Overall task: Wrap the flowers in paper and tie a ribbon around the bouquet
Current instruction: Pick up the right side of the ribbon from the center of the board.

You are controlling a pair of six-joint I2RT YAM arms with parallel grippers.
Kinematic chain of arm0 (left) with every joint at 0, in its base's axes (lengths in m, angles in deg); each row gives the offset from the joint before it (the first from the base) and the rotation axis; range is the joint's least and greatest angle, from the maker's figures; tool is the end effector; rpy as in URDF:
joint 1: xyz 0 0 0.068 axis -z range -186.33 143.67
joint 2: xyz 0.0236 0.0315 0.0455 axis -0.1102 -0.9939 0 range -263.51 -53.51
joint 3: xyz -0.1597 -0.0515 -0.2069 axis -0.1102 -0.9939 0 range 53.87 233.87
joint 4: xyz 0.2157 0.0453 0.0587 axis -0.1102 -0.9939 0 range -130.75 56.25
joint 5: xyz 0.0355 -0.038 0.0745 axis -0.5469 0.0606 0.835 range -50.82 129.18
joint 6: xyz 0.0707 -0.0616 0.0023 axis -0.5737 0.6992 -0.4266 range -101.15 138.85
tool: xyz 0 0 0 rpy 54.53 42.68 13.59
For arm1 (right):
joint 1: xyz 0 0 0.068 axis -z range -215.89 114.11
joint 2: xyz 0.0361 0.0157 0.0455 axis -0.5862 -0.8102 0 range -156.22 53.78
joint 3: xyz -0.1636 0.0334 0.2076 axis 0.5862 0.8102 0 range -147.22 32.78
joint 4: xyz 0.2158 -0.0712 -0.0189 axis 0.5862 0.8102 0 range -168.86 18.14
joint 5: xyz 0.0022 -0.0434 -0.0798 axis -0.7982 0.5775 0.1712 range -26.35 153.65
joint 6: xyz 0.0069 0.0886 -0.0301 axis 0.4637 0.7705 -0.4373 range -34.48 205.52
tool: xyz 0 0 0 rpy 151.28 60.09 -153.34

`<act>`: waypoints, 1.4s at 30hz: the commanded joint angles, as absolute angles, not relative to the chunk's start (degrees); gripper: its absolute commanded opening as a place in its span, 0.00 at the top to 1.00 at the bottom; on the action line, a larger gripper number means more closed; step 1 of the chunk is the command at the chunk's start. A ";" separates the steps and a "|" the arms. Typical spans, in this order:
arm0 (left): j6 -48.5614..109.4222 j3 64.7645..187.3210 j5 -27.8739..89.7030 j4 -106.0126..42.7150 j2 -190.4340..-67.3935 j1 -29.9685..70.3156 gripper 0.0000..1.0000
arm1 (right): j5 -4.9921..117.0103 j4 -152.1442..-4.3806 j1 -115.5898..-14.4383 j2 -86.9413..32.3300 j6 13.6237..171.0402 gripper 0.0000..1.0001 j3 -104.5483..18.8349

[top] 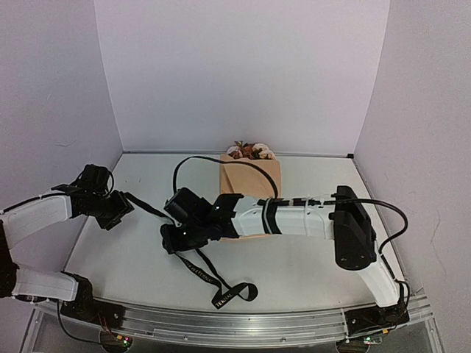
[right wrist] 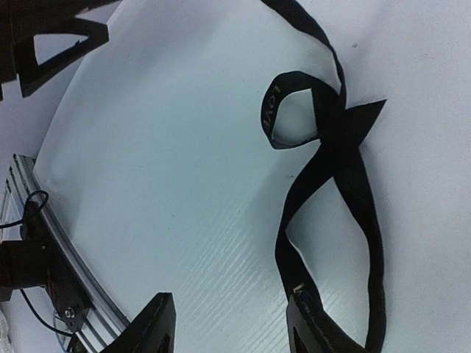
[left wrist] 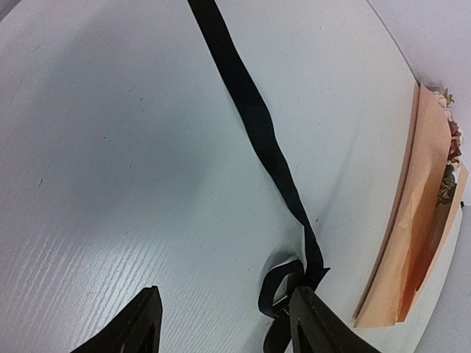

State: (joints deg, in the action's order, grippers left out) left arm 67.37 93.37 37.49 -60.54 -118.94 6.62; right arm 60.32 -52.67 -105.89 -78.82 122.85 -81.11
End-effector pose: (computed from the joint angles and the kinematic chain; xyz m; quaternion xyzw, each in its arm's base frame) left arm 0.2170 -0.0524 0.1840 -0.2849 0.9036 -0.1753 0.2675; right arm 0.1745 0.4937 0.1809 -0.2704 0.8827 0.3247 0.2055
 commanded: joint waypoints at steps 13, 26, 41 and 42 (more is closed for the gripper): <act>64.86 96.81 28.92 -53.50 -125.43 4.34 0.38 | 70.33 -46.76 -106.90 -92.47 114.32 0.49 -94.09; 66.00 101.45 25.78 -48.40 -137.57 4.43 0.37 | 67.29 -46.52 -106.74 -88.56 113.76 0.98 -91.62; 68.06 112.14 31.99 -50.19 -152.72 9.72 0.39 | 68.27 -46.32 -102.96 -62.32 115.86 1.00 -72.61; 68.65 113.07 33.11 -50.98 -153.83 10.41 0.40 | 68.85 -46.27 -102.61 -60.83 116.15 1.00 -71.17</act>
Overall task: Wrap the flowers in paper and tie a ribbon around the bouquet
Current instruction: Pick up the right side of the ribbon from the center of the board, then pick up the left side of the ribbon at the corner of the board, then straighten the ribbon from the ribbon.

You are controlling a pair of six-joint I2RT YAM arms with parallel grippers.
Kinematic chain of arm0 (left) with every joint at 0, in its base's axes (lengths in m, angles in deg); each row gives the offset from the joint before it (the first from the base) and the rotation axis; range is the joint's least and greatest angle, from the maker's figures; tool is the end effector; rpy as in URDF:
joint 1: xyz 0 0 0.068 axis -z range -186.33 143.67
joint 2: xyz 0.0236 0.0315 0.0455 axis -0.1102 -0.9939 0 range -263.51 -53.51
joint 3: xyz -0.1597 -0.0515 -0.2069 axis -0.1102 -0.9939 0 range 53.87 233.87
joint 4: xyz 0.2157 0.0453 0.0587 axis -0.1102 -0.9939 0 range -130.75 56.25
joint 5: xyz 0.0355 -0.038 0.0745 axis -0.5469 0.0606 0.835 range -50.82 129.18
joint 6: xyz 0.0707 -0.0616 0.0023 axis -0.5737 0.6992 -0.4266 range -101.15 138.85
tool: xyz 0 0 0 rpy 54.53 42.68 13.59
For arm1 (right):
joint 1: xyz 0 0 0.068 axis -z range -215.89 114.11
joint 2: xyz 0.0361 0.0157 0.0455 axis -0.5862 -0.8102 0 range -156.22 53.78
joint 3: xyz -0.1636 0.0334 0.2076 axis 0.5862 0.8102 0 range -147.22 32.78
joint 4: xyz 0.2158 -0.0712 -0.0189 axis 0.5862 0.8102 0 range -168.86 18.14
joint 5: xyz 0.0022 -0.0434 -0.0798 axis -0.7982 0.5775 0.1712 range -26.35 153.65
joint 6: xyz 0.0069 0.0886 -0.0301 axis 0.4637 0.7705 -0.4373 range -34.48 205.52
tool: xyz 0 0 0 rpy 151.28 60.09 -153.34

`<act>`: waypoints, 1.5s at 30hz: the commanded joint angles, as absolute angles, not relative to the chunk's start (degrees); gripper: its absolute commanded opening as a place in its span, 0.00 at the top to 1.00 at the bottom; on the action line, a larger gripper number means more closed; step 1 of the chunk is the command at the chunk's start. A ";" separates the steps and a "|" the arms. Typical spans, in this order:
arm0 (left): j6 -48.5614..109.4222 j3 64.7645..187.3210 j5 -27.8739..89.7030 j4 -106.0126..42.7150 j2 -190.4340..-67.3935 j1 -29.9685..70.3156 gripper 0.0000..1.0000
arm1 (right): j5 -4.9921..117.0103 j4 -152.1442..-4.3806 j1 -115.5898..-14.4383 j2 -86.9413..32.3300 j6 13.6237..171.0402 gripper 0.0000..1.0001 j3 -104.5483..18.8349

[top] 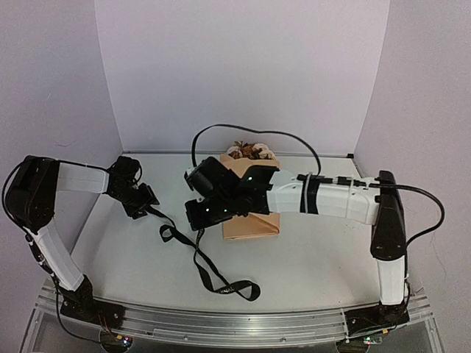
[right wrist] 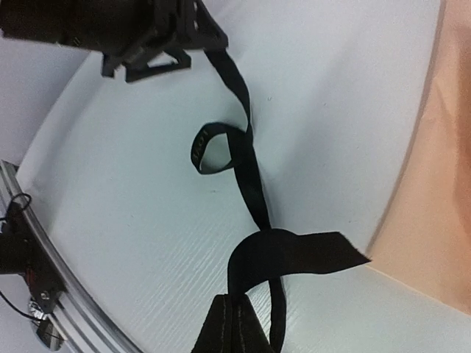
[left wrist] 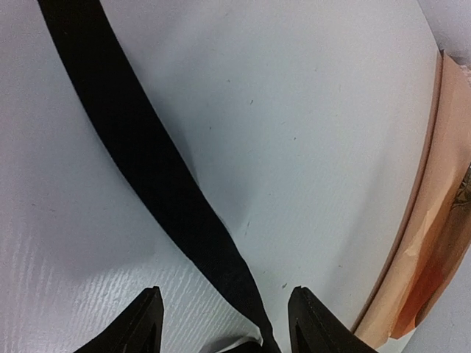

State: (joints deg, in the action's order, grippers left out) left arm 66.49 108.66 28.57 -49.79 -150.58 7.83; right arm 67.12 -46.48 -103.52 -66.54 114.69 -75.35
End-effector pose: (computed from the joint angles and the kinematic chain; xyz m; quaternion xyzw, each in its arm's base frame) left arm 0.3154 -0.0955 0.1390 -0.2518 0.9246 -0.2159 0.1875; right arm 0.1873 0.4416 0.2390 -0.2927 0.8744 0.2701 0.2772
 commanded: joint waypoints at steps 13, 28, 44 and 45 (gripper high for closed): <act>77.86 118.59 38.34 -54.77 -161.54 15.65 0.58 | 73.57 -46.49 -96.25 -44.00 119.34 1.00 -53.55; 73.95 119.90 47.59 -57.55 -154.98 9.26 1.00 | 83.16 -44.02 -84.69 -26.77 122.36 1.00 -38.22; 68.27 119.69 68.34 -68.79 -134.40 6.30 1.00 | 101.44 -26.33 -63.70 -15.72 124.99 1.00 -37.65; 68.56 119.10 69.03 -69.20 -133.40 6.30 1.00 | 102.10 -25.75 -62.68 -15.07 125.07 1.00 -37.70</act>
